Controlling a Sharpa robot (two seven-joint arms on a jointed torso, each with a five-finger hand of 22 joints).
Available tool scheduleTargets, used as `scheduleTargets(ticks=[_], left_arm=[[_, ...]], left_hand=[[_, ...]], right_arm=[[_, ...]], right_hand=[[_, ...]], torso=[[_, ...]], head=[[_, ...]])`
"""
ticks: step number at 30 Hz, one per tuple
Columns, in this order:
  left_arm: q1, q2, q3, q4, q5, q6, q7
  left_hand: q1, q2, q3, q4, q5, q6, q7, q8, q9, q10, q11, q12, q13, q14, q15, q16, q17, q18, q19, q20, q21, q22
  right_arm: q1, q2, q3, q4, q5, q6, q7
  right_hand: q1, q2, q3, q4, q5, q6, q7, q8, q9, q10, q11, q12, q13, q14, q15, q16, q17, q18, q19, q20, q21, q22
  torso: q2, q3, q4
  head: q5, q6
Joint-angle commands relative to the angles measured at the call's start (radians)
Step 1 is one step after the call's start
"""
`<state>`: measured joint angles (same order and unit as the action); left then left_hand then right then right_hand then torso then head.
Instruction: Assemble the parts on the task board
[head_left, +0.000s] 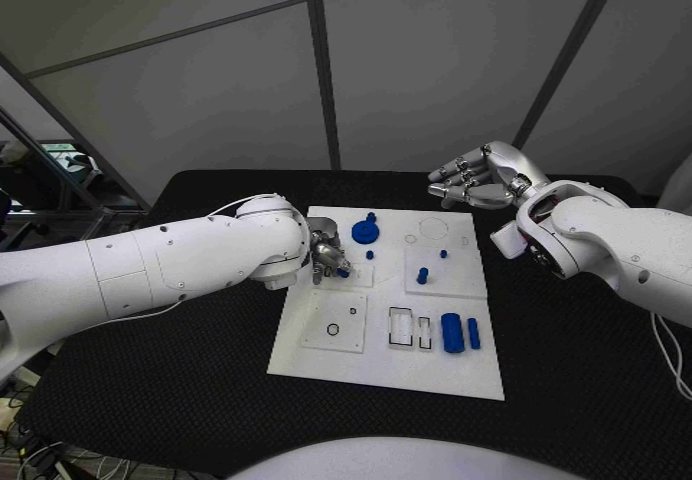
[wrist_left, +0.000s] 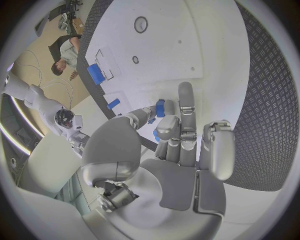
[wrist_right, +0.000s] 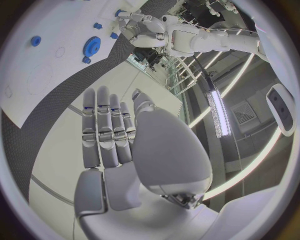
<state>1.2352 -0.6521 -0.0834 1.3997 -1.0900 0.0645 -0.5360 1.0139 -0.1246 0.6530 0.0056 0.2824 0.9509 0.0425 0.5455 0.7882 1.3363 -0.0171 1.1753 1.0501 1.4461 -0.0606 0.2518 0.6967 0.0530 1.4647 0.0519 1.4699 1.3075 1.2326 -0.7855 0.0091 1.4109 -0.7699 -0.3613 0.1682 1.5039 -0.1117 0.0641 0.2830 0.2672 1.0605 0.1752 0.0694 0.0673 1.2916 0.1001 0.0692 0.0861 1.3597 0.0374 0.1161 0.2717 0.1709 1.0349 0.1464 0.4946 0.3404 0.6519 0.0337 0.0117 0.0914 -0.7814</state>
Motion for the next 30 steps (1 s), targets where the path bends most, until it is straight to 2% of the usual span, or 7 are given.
scheduleTargets(ticks=[1,14,30], left_arm=[[-0.003,0.004,-0.003,-0.004,0.003,0.03,-0.009],[-0.001,0.013,-0.003,-0.02,0.003,0.031,-0.007],[-0.001,0.021,-0.002,-0.027,0.003,0.036,-0.006]], left_hand=[[-0.013,0.004,-0.01,0.001,-0.003,0.008,0.0,-0.004,-0.003,0.005,-0.005,0.007,0.004,0.005,-0.001,-0.007,0.002,-0.019,0.048,-0.008,0.002,0.11],[-0.05,0.024,-0.081,0.044,-0.003,0.044,-0.007,-0.016,-0.022,0.028,-0.01,0.03,0.033,0.008,-0.004,-0.009,0.006,-0.024,0.056,-0.008,0.014,0.131],[-0.063,0.028,-0.117,0.06,-0.004,0.059,-0.009,-0.021,-0.032,0.04,-0.012,0.041,0.05,0.009,-0.005,-0.011,0.009,-0.026,0.061,-0.009,0.021,0.143]], right_arm=[[0.002,0.0,0.001,0.003,-0.001,-0.003,0.008],[0.002,-0.005,0.001,0.006,-0.003,-0.003,0.007],[0.002,-0.01,0.001,0.01,-0.006,-0.003,0.006]], right_hand=[[-0.011,0.003,-0.003,0.002,-0.002,-0.008,-0.002,-0.003,0.0,-0.005,0.0,-0.004,-0.001,0.002,0.006,-0.004,-0.001,0.011,-0.001,0.006,-0.007,-0.001],[-0.014,0.003,-0.004,0.002,0.0,-0.009,-0.002,-0.003,0.0,-0.006,0.0,-0.005,-0.001,0.002,0.006,-0.006,-0.001,0.011,-0.001,0.006,-0.008,-0.002],[-0.016,0.002,-0.005,0.002,0.001,-0.01,-0.002,-0.003,0.0,-0.007,0.001,-0.005,-0.002,0.002,0.007,-0.007,-0.002,0.011,-0.001,0.007,-0.01,-0.003]], torso=[[0.0,-0.0002,0.0],[0.0,-0.0001,-0.0004],[0.0,-0.0003,0.0003]], head=[[0.0,0.0],[-0.001,-0.002],[-0.004,-0.005]])
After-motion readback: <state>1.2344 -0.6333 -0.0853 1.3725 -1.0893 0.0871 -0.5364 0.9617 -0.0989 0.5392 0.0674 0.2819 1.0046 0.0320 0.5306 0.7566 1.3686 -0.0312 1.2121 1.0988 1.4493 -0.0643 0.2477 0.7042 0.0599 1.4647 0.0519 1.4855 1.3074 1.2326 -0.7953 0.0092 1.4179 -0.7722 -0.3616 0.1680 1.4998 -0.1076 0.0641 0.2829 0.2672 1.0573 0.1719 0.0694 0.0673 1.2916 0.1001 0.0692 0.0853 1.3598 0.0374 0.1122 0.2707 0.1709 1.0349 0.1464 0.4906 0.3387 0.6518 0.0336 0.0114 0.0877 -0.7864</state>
